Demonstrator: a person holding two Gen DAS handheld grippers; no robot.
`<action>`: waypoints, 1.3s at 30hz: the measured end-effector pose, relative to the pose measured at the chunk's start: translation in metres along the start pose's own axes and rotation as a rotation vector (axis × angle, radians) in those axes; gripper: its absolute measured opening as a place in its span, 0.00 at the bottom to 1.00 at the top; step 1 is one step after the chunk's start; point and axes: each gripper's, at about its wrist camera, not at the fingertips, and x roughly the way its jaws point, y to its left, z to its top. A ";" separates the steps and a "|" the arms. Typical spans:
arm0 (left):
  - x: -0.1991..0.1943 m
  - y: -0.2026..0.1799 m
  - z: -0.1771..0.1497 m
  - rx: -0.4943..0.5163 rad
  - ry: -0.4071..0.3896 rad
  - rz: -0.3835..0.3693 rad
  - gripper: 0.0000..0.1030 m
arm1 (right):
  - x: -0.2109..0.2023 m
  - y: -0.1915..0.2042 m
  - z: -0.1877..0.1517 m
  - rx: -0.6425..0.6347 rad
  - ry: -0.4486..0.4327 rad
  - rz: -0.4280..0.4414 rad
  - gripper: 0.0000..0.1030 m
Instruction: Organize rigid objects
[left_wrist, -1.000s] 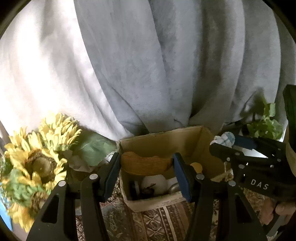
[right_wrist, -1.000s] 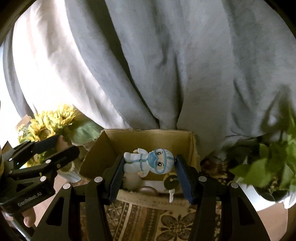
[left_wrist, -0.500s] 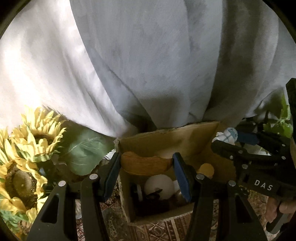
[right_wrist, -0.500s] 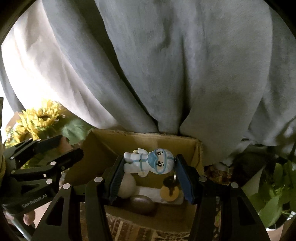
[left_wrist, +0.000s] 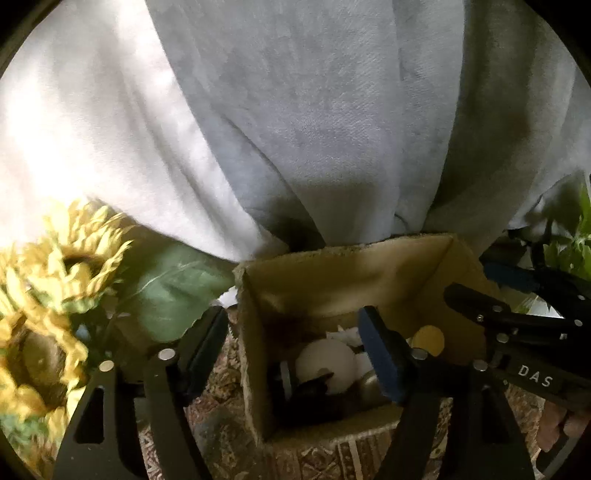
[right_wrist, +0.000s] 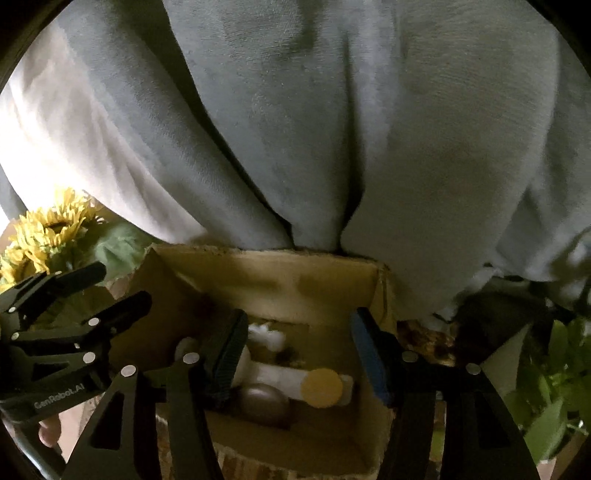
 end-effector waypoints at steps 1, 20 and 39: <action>-0.006 0.000 -0.003 0.001 -0.008 0.009 0.76 | -0.005 0.001 -0.004 0.000 -0.007 -0.008 0.60; -0.164 -0.027 -0.101 -0.060 -0.232 0.226 1.00 | -0.147 0.028 -0.092 -0.012 -0.196 -0.083 0.87; -0.285 -0.052 -0.206 -0.048 -0.352 0.201 1.00 | -0.265 0.056 -0.199 -0.014 -0.299 -0.084 0.92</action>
